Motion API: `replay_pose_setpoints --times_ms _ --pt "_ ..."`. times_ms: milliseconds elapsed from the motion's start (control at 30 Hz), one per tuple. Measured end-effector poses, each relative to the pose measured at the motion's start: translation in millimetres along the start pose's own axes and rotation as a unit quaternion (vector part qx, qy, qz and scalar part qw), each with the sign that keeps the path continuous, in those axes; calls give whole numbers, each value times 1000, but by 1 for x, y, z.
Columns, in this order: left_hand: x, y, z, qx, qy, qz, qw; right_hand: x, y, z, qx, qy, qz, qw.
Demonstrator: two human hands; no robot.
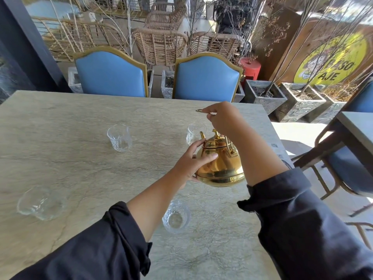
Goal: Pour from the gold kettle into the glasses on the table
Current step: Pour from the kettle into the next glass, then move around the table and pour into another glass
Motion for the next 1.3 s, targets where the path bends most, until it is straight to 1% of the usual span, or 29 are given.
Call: replay_pose_setpoints --times_ms 533,667,867,1067,1167,1300 --pt "2 -2 0 2 -6 2 1000 -4 -1 -3 -12 21 5 1000" --pt "3 -1 2 8 -12 6 1000 -3 6 -7 -9 -1 -7 1000" --pt "4 4 6 47 -14 8 999 3 27 -17 -10 -36 -39 999" --pt "-1 18 2 98 -48 1 994 4 51 -19 -12 -90 -69 993" --pt "-8 27 -3 126 -58 -8 990 0 60 -10 -28 -115 -80 990" --pt "-21 41 -14 169 -101 -29 980 -10 67 12 -36 -111 -80 990"
Point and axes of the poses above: each hand's wrist, its own y-axis away from the middle knuckle, its own x-axis out of the palm, z = x × y, the point moved 3 cm from there along -y, towards the middle knuckle, and after that the axes turned 2 degrees about y, right-handed, at the moved point
